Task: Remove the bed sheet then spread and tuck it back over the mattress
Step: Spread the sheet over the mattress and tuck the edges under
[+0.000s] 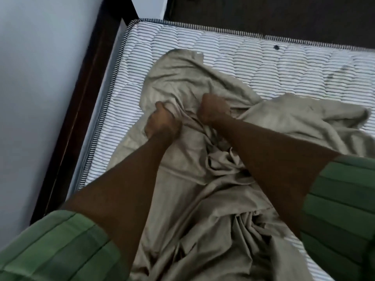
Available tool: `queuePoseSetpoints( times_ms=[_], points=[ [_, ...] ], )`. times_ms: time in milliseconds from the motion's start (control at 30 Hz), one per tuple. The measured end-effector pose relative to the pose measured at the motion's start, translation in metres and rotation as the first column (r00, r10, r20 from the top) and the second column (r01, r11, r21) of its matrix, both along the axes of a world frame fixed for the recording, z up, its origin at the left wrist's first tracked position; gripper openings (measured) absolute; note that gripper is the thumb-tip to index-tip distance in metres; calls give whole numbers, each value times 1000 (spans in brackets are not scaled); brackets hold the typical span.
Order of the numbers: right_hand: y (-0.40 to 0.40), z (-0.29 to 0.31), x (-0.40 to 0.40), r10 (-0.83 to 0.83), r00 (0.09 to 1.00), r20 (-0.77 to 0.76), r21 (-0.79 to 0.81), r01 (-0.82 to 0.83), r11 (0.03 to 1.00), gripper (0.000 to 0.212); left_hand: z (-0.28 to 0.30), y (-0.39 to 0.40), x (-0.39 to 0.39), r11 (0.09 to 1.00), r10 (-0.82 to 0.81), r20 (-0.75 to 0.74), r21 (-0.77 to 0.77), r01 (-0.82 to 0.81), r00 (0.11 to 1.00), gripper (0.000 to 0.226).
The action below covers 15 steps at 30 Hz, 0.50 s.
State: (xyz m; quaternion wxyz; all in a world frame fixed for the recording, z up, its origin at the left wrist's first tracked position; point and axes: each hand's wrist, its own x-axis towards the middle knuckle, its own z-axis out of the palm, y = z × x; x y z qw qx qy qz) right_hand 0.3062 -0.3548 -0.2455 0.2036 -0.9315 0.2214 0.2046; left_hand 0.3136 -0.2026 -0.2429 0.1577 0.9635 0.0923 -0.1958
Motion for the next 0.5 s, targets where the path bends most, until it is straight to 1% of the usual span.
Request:
queuePoseSetpoints(
  times_ms=[33,100,133,167,200,233,267,300,333,367,400,433,467,500],
  points=[
    [3,0,10,32,999,-23,-2,-32,999,41,-3,4,4,999,-32,-16,-9,32,999,54],
    [6,1,31,42,997,-64,29,-40,999,39,-4,12,12,994,-109,15,-2,109,994,42],
    [6,7,43,39,998,-52,40,-37,998,36,-1,16,19,996,-92,38,-14,93,995,39],
    [6,14,55,36,999,-17,40,-35,999,32,3,19,27,998,-20,73,-56,24,997,38],
    [7,25,74,19,998,64,30,-21,999,28,8,22,40,989,104,120,-122,-89,987,37],
    [7,36,95,-35,980,198,49,25,998,24,15,26,55,958,237,176,-203,-201,955,34],
    [9,51,117,-134,922,364,145,86,986,17,24,32,73,916,350,243,-289,-278,904,30],
    [11,62,139,-233,833,501,289,93,953,10,34,37,88,888,403,320,-365,-281,857,31],
    [14,71,155,-289,762,580,408,35,912,8,43,42,101,893,379,414,-397,-211,827,39],
    [17,75,170,-295,736,610,481,-48,875,18,50,48,110,917,296,500,-388,-95,814,50],
    [17,77,177,-278,759,589,535,-109,838,40,51,53,116,936,179,556,-351,34,812,62],
    [20,77,179,-248,801,545,560,-128,819,63,51,58,118,940,63,550,-312,135,833,71],
    [22,75,173,-188,851,490,527,-118,842,79,48,61,116,945,-45,479,-263,193,877,78],
    [23,69,162,-114,892,438,437,-101,894,84,42,63,111,955,-136,373,-197,221,918,80]
  ],
)
